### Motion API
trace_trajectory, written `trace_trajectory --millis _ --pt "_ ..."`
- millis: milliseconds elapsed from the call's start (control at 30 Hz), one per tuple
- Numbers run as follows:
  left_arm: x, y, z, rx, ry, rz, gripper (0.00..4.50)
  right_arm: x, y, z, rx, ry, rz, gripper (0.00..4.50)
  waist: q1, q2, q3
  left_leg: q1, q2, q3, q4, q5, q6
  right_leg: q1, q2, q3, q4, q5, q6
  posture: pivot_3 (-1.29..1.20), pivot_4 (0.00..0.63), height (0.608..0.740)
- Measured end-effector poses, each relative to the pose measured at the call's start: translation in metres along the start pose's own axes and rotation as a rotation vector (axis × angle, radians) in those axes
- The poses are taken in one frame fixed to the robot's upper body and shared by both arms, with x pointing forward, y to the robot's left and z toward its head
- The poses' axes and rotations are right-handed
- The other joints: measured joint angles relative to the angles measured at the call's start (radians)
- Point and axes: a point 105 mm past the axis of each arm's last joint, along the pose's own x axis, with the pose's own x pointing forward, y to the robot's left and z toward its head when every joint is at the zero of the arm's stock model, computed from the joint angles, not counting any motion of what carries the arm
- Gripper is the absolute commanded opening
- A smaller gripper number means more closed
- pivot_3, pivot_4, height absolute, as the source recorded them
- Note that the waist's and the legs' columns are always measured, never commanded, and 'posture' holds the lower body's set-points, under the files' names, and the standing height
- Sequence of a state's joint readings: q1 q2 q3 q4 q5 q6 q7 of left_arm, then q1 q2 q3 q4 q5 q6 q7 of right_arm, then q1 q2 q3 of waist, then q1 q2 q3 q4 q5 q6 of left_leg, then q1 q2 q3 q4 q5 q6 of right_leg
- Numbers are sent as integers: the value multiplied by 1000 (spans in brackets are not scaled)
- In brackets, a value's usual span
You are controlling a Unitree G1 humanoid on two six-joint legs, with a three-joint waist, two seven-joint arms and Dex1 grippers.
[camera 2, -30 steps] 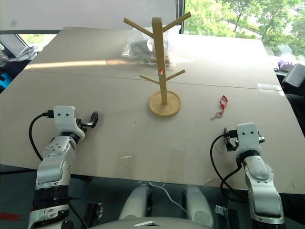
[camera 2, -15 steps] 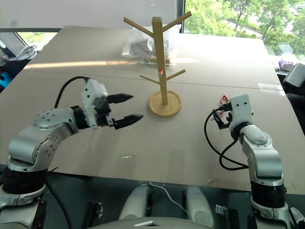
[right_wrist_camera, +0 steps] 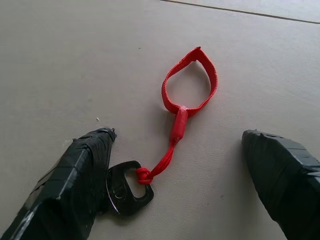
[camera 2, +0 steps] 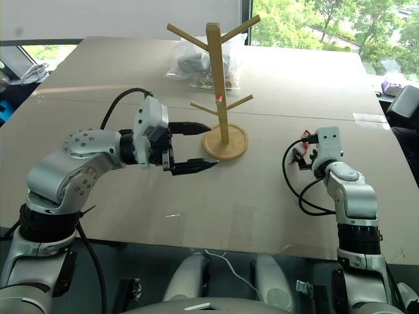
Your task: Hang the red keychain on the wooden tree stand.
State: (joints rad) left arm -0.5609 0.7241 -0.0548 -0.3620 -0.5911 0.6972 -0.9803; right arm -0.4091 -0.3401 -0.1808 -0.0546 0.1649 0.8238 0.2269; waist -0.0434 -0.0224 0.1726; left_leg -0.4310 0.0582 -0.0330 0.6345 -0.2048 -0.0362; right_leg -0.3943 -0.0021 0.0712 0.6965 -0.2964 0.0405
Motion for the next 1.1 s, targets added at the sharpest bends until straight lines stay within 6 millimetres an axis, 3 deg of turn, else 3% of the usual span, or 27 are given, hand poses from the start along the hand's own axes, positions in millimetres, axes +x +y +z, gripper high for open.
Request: trace_trajectory --millis 67,167,400,433,800,900,967,1100 --pt "0 0 0 2 -2 -2 4500 3 -1 1 3 -5 0 4364 0 0 0 0 0 0 0 0 0 0 0 0 0 0 0 0 150 740" --pt "0 1 0 -1 -5 -4 4500 6 0 1 6 -14 12 3667 0 0 0 0 0 0 0 0 0 0 0 0 0 0 0 0 150 740" --pt "0 2 4 5 -14 -5 4500 10 4 2 -4 -22 42 314 3 0 0 0 0 0 0 0 0 0 0 0 0 0 0 0 150 740" --pt "0 2 4 3 -13 -6 4500 9 5 1 -7 -22 48 72 3 0 0 0 0 0 0 0 0 0 0 0 0 0 0 0 150 740" --pt "-3 2 3 -19 -11 -8 4500 -7 5 -6 -92 -27 75 72 6 0 0 -1 0 0 0 0 0 0 0 0 -1 0 0 0 150 740" --pt "-9 5 1 -32 -21 37 4500 -16 14 -7 -154 -65 145 72 3 1 0 -1 0 0 0 0 0 0 0 0 -1 0 0 0 150 740" --pt "-14 5 2 -36 -36 64 4500 -25 26 4 -195 -140 220 72 -2 1 1 -1 0 0 0 0 0 -1 0 0 0 0 0 0 150 740" --pt "-31 -4 3 -92 -82 111 4500 -58 59 52 -342 -425 391 72 -1 2 2 0 1 -1 0 0 0 0 0 0 0 0 0 0 150 740"
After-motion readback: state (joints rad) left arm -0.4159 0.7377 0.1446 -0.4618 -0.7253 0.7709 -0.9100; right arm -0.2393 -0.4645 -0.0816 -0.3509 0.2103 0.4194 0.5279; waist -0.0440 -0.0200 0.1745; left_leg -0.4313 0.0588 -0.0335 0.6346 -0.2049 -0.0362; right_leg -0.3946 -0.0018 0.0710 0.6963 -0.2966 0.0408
